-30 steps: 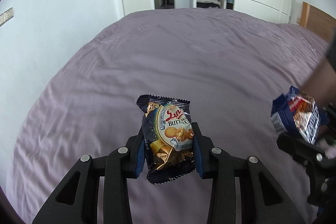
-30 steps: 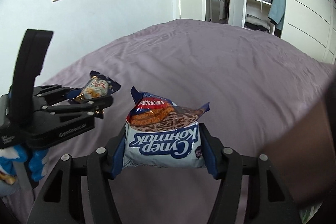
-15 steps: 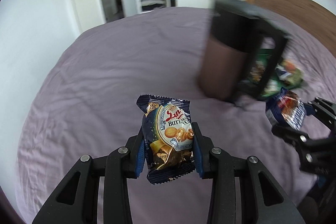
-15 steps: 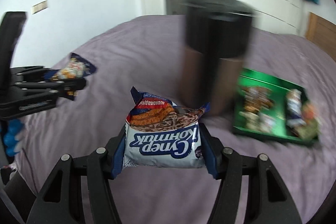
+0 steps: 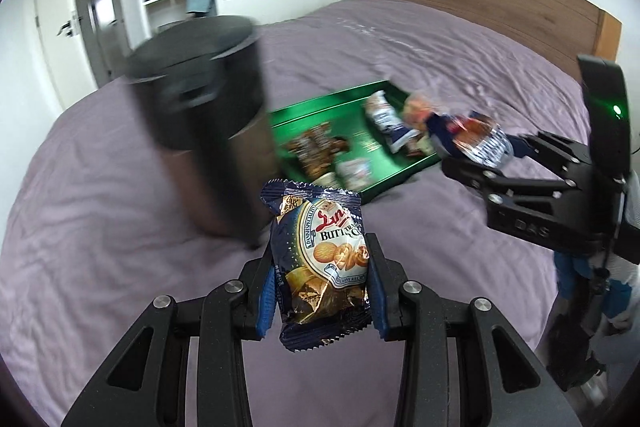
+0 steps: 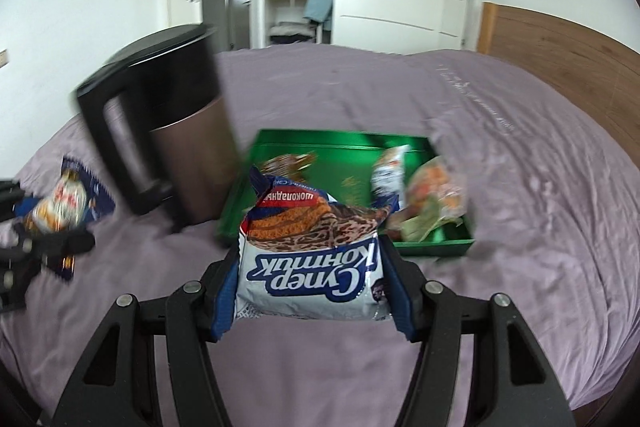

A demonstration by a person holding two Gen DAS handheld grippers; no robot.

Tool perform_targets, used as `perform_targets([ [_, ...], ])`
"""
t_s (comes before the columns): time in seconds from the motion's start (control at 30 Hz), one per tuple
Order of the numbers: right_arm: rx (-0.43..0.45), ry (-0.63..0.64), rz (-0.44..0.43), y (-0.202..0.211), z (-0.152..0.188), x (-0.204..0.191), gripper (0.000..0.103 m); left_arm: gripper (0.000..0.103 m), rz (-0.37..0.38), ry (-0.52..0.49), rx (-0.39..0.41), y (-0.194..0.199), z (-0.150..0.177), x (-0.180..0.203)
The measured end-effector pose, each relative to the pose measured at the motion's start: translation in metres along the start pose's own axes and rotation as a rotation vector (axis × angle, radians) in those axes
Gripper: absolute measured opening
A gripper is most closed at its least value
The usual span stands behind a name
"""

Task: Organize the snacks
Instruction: 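Lift and carry the cookie pack and wafer pack toward the green tray with both tools, then lower the cookie pack with the left tool while the right tool lowers the wafer pack into the tray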

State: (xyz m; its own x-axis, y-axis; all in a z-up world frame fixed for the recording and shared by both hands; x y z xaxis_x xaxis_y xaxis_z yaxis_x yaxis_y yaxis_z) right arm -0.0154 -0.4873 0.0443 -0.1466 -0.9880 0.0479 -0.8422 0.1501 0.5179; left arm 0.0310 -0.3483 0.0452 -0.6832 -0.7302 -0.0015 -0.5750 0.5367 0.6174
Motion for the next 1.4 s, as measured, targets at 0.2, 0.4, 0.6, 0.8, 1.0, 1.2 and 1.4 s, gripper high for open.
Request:
perform_targets([
  [0.2,0.034,0.015,0.047,-0.049,-0.027,0.039,0.078,0.033,-0.007,0.029,0.021,-0.056,-0.033,0.027],
  [0.4,0.058,0.001,0.088,-0.104,-0.048,0.077,0.078,0.033,-0.082,0.071,0.067,-0.127,-0.066,0.032],
  [0.6,0.047,-0.022,0.119,-0.161,-0.052,0.098,0.078,0.033,-0.165,0.102,0.080,-0.194,-0.084,0.020],
  [0.8,0.016,-0.002,0.137,-0.207,-0.047,0.102,0.078,0.033,-0.217,0.129,0.052,-0.243,-0.086,0.009],
  [1.0,-0.042,0.086,0.124,-0.239,-0.053,0.100,0.077,0.033,-0.219,0.154,0.036,-0.253,-0.085,0.007],
  [1.2,-0.091,0.154,0.105,-0.250,-0.053,0.093,0.077,0.033,-0.189,0.205,-0.027,-0.272,-0.081,0.000],
  [1.4,-0.131,0.227,0.106,-0.227,-0.034,0.090,0.077,0.033,-0.141,0.211,0.000,-0.269,-0.078,0.002],
])
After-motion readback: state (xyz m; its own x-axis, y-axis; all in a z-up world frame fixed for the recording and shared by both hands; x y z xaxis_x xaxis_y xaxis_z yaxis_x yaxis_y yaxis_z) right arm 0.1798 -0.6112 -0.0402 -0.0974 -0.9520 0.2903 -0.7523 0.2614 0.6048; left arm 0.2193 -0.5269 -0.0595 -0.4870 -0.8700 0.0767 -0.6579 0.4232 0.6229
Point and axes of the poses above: each gripper's, at about its wrist camera, not at the fingertips, and y roughly against the way its jaws point, x to its right, z to its underside, the point moved 7 cm from there along -y, roughly the way its jaws point, and after that the axes turned 7 degrees about x, right-handed, at the moved point
